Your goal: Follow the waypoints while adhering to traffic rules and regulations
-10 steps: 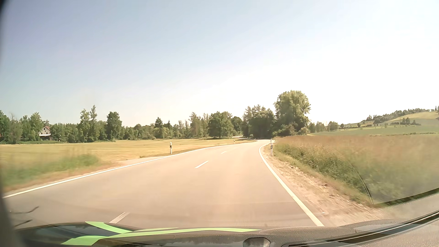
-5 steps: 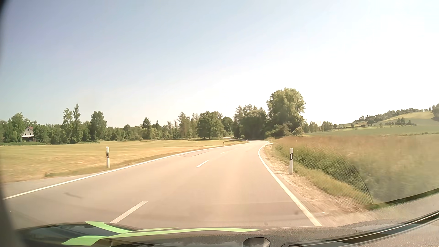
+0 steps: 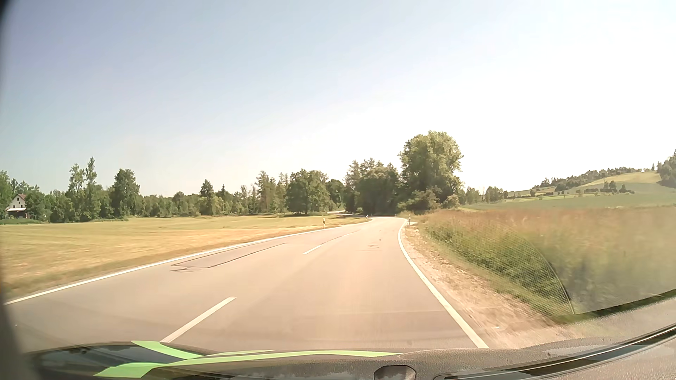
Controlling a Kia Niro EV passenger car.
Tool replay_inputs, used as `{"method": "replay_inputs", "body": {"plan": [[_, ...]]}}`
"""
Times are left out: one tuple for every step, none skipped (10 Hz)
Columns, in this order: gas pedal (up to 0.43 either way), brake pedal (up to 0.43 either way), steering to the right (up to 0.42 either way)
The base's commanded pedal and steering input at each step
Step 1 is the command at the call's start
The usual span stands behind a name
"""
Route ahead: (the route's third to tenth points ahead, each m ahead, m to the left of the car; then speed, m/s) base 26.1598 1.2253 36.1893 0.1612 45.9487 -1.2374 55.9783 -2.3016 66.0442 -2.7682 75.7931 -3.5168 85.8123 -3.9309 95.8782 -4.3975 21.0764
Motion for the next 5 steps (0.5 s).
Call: {"method": "replay_inputs", "body": {"plan": [[0.209,0.0,0.014],[0.22,0.0,0.014],[0.248,0.0,0.014],[0.248,0.0,0.014],[0.248,0.0,0.013]]}}
